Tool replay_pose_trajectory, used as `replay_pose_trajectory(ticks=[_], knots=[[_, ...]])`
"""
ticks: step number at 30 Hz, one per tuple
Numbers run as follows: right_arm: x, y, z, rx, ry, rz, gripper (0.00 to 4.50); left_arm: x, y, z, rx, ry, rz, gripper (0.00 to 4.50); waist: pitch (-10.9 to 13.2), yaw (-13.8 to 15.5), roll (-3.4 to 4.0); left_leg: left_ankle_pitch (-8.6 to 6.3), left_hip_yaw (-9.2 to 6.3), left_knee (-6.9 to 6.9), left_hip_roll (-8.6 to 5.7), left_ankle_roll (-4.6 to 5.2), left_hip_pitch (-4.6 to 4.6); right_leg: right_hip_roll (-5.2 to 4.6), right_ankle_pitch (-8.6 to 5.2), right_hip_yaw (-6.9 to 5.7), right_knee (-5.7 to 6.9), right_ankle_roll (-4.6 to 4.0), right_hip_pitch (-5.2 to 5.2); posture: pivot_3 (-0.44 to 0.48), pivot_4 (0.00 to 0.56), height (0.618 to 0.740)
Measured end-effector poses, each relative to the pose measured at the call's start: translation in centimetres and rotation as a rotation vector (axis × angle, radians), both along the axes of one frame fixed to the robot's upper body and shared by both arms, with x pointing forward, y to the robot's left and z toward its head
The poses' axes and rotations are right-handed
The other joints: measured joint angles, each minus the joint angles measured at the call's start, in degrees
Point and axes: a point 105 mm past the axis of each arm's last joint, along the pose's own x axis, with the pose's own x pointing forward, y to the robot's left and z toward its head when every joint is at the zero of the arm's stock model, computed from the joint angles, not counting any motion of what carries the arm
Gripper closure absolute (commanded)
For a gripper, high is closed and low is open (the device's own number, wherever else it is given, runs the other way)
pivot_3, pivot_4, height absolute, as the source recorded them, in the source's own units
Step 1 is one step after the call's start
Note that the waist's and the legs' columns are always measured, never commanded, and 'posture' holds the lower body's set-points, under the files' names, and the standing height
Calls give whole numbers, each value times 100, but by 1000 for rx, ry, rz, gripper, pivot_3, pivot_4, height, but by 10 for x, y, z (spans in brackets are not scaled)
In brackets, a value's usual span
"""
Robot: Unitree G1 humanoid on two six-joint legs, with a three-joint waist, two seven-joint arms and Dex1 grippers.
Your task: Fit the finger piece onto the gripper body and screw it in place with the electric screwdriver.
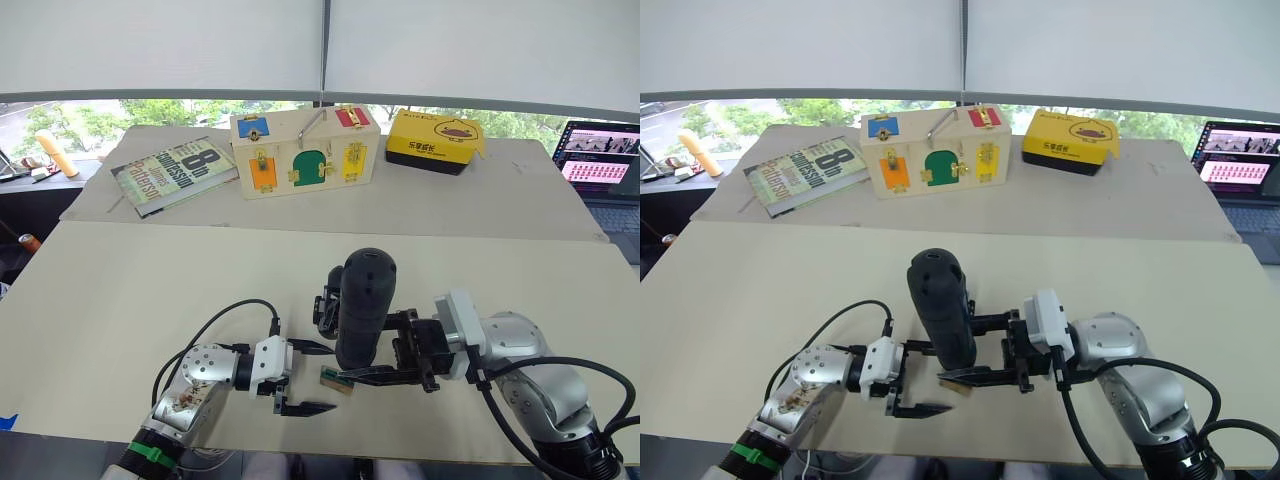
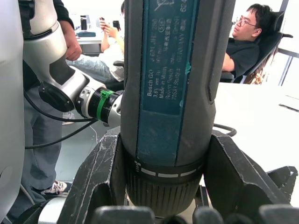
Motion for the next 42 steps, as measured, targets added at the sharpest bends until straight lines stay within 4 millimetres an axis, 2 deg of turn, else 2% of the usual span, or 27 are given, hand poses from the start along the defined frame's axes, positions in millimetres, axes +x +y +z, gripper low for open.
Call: replay_pose_trajectory(ticks=[42], knots=[[1,0,-3,-25,-1,-12,2578,-3,0,-1,-3,-2,13,0,-1,-5,1,-4,-1,-1,0,5,-1,-4,0,-2,-4,2,-1,0,150,740]])
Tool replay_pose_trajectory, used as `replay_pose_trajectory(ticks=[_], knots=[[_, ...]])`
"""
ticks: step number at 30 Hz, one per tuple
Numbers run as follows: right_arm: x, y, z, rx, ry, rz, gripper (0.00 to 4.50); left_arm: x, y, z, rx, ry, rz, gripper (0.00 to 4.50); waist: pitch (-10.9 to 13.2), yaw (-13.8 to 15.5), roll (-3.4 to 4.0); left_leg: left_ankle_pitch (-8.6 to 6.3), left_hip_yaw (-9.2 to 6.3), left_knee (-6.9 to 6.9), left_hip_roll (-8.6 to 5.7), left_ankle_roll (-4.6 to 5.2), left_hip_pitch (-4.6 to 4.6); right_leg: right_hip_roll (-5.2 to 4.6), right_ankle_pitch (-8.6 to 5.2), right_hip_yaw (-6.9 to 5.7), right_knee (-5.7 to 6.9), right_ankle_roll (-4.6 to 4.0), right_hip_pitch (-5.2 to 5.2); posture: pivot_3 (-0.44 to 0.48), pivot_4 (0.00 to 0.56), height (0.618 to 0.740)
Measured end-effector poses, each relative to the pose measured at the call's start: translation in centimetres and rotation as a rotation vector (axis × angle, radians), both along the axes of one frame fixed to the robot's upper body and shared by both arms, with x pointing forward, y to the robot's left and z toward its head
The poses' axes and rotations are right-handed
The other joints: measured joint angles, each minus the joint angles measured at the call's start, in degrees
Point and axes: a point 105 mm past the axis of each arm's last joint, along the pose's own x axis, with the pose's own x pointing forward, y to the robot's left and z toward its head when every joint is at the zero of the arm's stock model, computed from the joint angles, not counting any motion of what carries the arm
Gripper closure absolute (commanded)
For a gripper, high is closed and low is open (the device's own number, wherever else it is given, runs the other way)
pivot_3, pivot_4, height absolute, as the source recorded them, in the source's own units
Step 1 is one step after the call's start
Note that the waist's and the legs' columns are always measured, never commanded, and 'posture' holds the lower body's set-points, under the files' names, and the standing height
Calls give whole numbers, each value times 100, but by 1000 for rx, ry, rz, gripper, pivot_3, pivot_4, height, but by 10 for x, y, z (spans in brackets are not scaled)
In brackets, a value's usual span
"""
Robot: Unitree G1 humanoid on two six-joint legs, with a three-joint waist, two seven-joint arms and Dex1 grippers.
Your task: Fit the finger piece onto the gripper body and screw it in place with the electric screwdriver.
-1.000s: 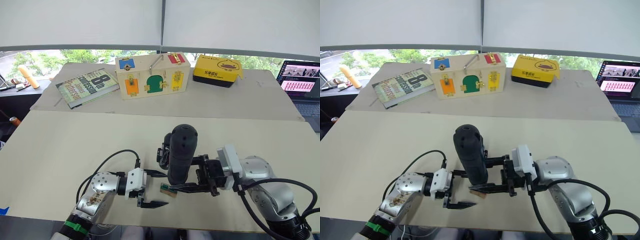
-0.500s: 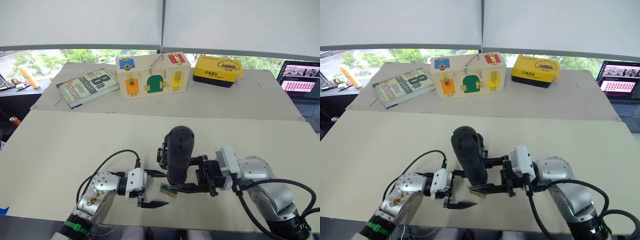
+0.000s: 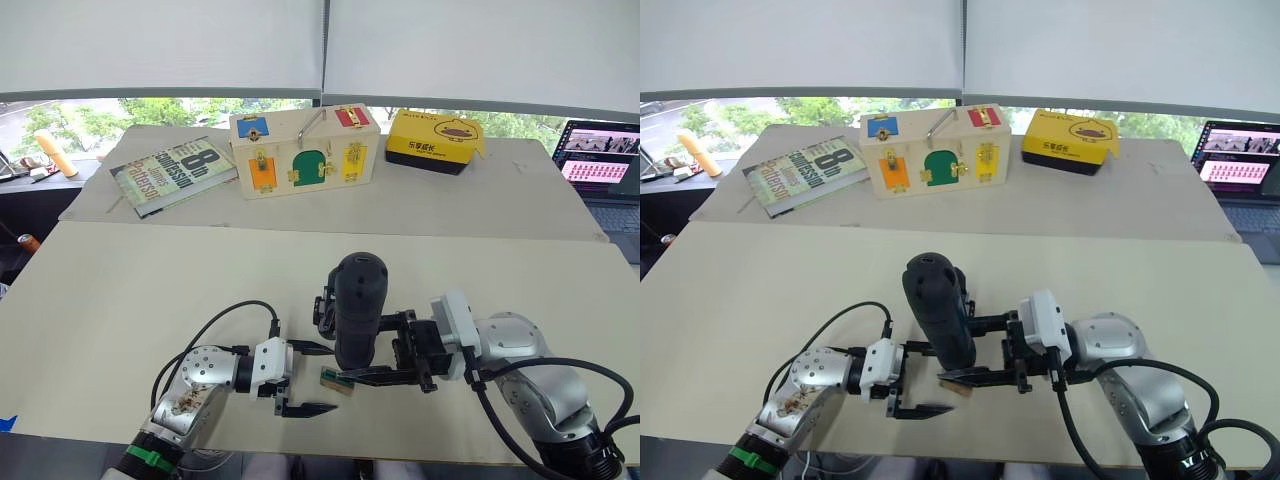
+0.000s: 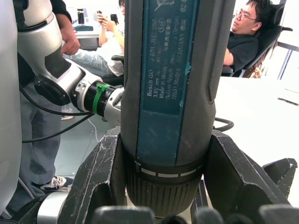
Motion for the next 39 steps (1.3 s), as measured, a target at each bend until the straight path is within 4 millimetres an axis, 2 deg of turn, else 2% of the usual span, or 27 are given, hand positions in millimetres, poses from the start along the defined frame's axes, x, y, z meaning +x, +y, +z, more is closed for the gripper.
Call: replay_pose_trajectory(ticks=[39], knots=[[-1,2,-5,-15,10,3,2578,-1,0,-2,-2,-5,-5,0,-9,3,15,-1,0,0,0,1,1,-5,0,-1,1,0,1,0,150,740]])
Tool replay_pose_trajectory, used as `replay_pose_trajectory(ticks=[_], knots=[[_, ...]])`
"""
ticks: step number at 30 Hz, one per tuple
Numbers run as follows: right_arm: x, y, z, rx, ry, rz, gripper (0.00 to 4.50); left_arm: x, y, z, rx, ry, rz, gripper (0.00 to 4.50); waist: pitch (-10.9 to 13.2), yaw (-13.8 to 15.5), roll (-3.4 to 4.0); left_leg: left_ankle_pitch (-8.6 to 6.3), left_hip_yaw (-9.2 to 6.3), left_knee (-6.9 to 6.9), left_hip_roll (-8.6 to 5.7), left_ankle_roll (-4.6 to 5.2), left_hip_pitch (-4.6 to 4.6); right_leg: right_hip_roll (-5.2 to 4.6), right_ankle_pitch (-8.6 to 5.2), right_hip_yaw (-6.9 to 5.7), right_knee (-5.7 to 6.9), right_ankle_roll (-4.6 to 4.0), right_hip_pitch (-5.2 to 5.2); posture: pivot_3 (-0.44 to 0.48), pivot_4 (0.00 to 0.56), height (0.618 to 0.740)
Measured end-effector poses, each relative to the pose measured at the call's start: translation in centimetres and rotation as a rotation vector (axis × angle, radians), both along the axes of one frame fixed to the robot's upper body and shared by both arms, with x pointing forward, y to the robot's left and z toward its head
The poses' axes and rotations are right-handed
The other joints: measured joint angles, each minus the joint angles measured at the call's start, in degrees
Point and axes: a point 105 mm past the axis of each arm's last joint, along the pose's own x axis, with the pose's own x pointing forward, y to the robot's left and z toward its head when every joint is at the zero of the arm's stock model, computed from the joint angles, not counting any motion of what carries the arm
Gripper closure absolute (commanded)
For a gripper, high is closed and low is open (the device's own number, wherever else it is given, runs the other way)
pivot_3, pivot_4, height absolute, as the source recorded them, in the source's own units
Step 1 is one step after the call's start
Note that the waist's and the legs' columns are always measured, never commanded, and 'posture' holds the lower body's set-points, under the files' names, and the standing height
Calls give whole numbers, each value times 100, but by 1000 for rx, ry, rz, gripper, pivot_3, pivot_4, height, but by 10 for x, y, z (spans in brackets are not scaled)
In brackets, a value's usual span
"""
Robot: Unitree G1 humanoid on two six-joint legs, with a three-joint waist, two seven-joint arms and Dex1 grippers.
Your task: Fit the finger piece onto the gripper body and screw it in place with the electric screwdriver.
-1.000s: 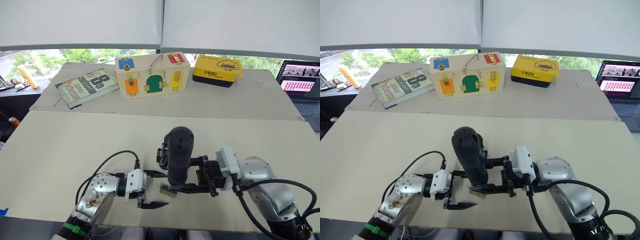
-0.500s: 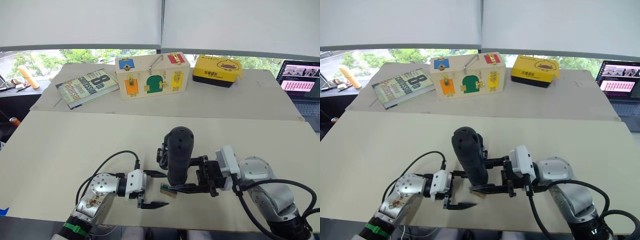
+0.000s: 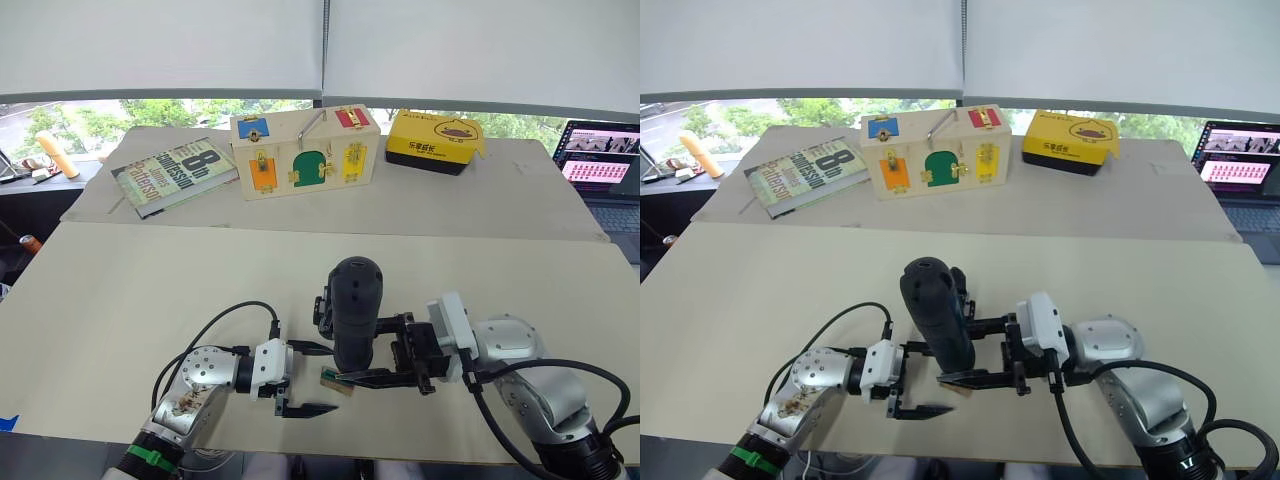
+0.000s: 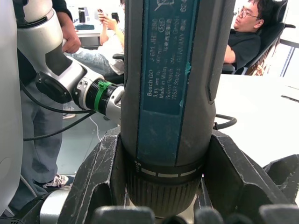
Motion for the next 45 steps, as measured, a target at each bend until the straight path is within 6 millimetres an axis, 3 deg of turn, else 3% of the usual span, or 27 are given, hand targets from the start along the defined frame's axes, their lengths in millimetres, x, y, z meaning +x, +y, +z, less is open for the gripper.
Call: replay_pose_trajectory(ticks=[45], knots=[[-1,-1,-6,-16,31,0,2578,1,-1,1,5,12,11,0,0,-3,0,-2,-1,0,0,3,-1,-10,-1,-1,-1,1,-1,0,150,740]])
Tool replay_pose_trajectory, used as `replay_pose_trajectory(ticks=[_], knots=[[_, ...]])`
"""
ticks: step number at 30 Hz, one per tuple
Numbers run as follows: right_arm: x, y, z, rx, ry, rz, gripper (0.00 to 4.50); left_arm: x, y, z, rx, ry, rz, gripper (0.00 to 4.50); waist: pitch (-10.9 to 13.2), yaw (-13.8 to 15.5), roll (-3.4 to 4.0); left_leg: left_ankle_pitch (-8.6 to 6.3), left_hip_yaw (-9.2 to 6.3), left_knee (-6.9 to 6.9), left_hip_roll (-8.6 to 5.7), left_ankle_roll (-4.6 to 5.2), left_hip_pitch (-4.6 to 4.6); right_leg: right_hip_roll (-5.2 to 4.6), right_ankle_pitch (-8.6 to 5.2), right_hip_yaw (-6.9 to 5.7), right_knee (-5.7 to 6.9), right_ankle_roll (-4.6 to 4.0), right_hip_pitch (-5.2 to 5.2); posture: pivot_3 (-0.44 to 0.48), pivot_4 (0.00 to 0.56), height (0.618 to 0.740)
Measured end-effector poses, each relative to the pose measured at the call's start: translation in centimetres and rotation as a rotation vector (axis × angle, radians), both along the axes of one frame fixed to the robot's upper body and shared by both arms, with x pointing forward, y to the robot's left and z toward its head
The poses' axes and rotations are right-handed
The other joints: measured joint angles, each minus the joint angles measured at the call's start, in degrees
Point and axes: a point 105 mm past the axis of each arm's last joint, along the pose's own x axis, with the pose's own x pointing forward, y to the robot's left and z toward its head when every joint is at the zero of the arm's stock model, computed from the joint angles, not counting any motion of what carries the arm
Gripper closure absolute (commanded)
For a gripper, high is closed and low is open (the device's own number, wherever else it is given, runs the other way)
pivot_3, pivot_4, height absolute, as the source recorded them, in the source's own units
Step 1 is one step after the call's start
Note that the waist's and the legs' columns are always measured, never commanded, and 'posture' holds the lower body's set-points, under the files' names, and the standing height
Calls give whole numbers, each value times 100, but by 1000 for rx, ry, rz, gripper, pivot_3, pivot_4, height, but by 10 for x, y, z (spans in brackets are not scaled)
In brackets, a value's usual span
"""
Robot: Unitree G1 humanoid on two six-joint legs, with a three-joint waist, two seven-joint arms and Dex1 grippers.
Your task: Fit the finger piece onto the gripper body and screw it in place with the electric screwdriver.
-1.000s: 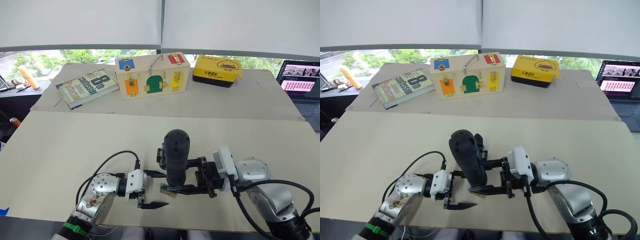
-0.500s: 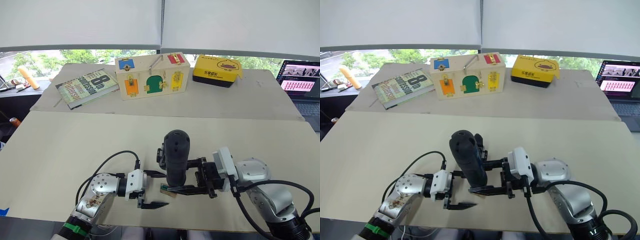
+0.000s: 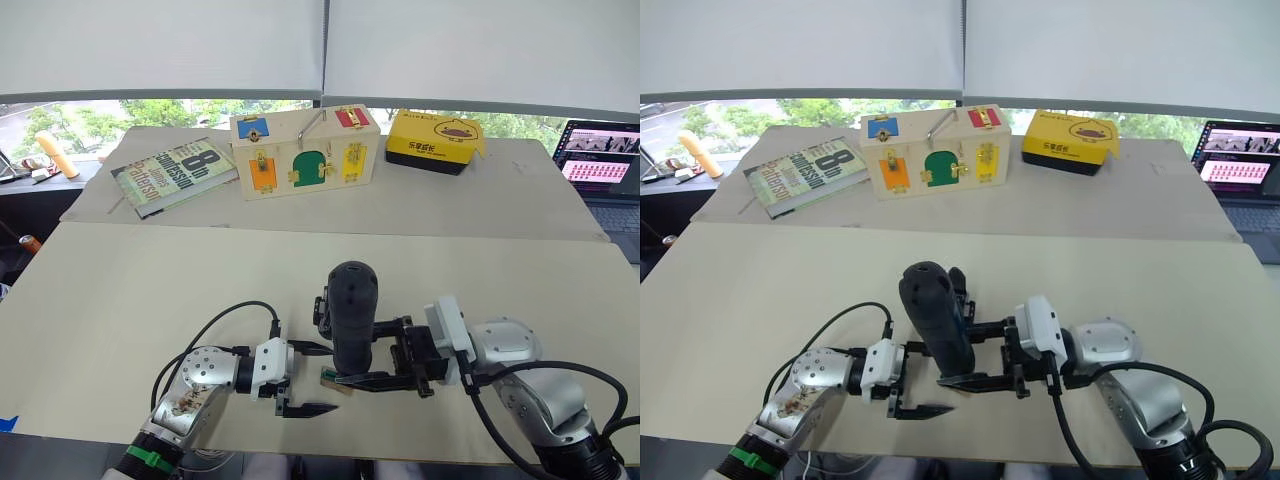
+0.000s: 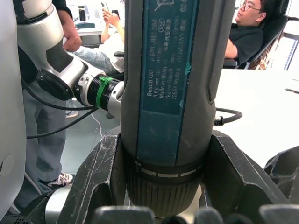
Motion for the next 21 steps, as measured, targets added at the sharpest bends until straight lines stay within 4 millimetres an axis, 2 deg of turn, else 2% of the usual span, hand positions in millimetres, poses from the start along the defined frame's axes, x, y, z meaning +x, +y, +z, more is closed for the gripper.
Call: replay_pose_trajectory(ticks=[7,13,21], knots=[[1,0,-1,-3,14,-2,2578,0,0,0,2,6,1,0,0,0,0,0,0,0,0,1,-1,-19,0,-3,0,1,0,0,150,740],[-1,1,11,97,26,8,2578,0,0,0,3,7,3,0,0,-3,0,-1,0,0,0,1,-1,-19,0,-4,0,1,0,0,150,740],[1,-1,12,85,0,-11,2578,0,0,0,3,6,1,0,0,-4,0,-1,0,0,-1,2,-2,-17,-1,-4,0,2,0,0,150,740]])
